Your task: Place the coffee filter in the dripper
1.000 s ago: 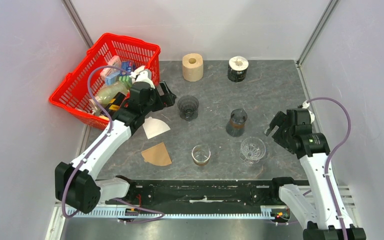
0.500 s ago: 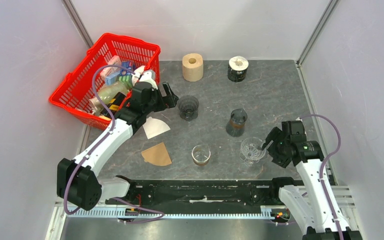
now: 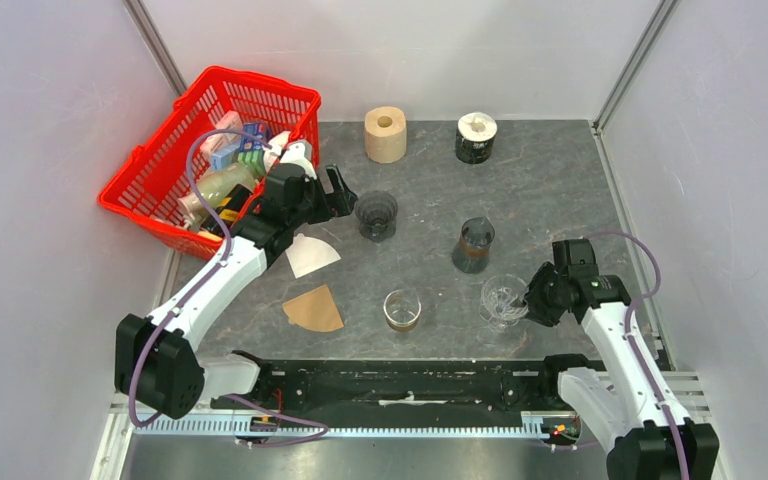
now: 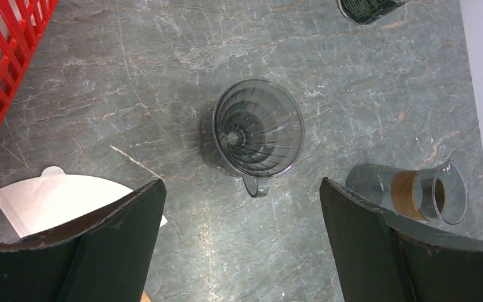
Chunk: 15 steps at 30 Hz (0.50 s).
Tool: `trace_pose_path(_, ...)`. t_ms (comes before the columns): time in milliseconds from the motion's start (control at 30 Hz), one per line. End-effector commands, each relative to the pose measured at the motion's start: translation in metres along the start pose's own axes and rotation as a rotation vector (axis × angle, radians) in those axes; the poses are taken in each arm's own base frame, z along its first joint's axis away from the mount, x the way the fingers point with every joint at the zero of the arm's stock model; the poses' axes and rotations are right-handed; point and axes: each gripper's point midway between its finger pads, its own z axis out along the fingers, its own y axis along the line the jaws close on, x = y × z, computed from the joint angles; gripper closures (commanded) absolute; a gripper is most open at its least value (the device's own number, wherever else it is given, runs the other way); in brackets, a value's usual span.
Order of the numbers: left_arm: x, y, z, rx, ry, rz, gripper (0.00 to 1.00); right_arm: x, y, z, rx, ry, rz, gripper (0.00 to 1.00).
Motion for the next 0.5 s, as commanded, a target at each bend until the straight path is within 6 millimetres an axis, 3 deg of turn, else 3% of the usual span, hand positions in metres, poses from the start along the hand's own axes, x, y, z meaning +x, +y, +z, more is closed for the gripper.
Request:
trace_pose_path(0, -0.0049, -0.0052, 0.0002, 0.025, -0.017, 0.045, 0.01, -0.0065, 0.0082, 0.0057, -0.037, -0.023, -0.022, 0.57)
trace_pose_path(300, -0.0031, -0.0048, 0.0013, 0.025, -0.01, 0.047, 0.01, -0.0016, 0.0052, 0.0117, -0.036, -0.004, -0.027, 0.81)
trace_pose_path(467, -0.0035, -0.0059, 0.0013, 0.029, -0.007, 0.048, 0.01, -0.0006, 0.0147, 0.0042, -0.083, 0.009, -0.05, 1.0)
